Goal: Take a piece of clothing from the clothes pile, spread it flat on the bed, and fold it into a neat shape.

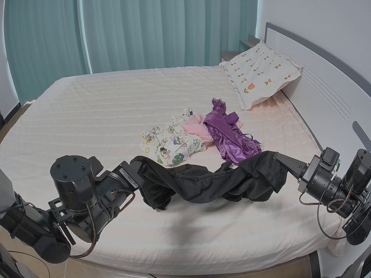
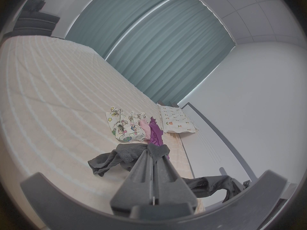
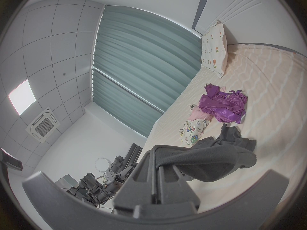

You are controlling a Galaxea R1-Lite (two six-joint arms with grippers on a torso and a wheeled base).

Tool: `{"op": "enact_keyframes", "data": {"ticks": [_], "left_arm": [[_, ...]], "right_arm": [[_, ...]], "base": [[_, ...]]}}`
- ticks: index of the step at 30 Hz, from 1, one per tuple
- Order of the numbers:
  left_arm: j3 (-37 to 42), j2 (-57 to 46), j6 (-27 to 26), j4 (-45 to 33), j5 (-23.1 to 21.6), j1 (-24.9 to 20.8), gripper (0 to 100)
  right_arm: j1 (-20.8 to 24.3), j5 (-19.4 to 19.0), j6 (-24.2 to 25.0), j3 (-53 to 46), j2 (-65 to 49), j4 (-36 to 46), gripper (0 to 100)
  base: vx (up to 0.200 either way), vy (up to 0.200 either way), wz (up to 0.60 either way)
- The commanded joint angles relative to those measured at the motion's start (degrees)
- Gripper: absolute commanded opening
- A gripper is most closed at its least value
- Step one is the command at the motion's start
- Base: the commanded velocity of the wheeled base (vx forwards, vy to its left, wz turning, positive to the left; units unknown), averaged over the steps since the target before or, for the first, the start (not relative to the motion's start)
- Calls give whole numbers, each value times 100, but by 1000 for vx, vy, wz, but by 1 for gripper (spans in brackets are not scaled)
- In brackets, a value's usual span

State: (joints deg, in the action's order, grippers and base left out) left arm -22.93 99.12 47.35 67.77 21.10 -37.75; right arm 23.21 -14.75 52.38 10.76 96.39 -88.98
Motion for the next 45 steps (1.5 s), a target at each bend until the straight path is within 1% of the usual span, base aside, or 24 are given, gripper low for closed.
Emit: {"op": "enact_keyframes", "data": {"ticks": [1, 6, 31, 39, 45], "left_arm": [[-80, 2, 178, 0, -10, 14, 0], [-62, -42, 249, 0, -27, 14, 0], [-98, -235, 249, 0, -89, 137, 0], [-124, -271, 205, 0, -71, 146, 0], [-124, -341, 196, -9, -71, 154, 0]], "right_arm": [[52, -2, 0, 5, -15, -67, 0], [70, -2, 0, 5, -15, -67, 0], [70, -2, -9, 49, -85, -67, 0], [219, 7, -62, 40, -191, -67, 0], [245, 7, -88, 49, -208, -58, 0]], "base": [[0, 0, 0], [0, 0, 0], [0, 200, 0], [0, 200, 0], [0, 200, 0]]}}
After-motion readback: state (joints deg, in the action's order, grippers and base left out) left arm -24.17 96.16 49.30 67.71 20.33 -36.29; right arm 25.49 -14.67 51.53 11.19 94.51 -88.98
